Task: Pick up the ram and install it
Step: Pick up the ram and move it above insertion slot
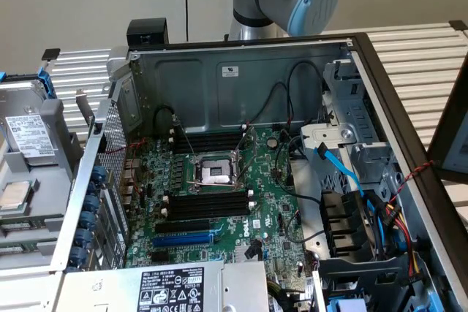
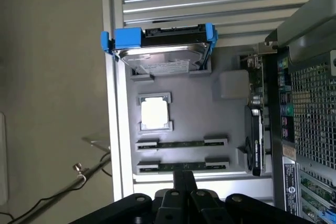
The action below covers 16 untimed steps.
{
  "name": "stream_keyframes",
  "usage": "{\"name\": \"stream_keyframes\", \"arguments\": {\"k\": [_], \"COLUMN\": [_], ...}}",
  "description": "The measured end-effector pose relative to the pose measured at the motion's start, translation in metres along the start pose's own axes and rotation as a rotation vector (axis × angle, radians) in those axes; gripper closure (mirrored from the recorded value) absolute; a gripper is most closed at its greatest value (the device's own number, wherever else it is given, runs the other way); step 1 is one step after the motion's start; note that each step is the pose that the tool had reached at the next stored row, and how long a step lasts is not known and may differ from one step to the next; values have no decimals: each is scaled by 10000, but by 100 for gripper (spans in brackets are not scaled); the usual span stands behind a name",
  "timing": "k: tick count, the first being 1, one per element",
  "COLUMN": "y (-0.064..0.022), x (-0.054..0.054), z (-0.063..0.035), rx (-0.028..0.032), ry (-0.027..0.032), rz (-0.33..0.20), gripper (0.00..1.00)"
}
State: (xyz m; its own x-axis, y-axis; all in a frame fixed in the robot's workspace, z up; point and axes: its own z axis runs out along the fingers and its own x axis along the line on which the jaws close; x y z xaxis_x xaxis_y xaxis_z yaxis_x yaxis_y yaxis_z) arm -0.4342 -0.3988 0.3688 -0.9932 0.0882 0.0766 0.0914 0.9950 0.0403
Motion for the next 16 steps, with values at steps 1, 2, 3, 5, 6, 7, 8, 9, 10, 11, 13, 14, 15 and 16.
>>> {"name": "stream_keyframes", "arguments": {"k": [1, 2, 3, 5, 6, 7, 8, 9, 10, 11, 13, 14, 15, 16], "y": [0, 0, 0, 0, 0, 0, 0, 0, 0, 2, 1, 1, 0, 0], "x": [0, 0, 0, 0, 0, 0, 0, 0, 0, 0, -2, -2, -2, -3], "z": [0, 0, 0, 0, 0, -1, 0, 0, 1, 5, 18, 26, 34, 43], "rx": [0, 0, 0, 0, 0, 0, 0, 0, 1, 7, 31, 45, 61, 77], "ry": [1, 1, 1, 1, 1, 2, 1, 1, 2, 2, 6, 11, 18, 25], "rz": [-1, -1, -1, -1, -1, -1, -1, -1, -1, -13, -320, -499, -677, -862], "gripper": [89, 89, 89, 89, 89, 89, 89, 89, 89, 89, 89, 89, 89, 89]}}
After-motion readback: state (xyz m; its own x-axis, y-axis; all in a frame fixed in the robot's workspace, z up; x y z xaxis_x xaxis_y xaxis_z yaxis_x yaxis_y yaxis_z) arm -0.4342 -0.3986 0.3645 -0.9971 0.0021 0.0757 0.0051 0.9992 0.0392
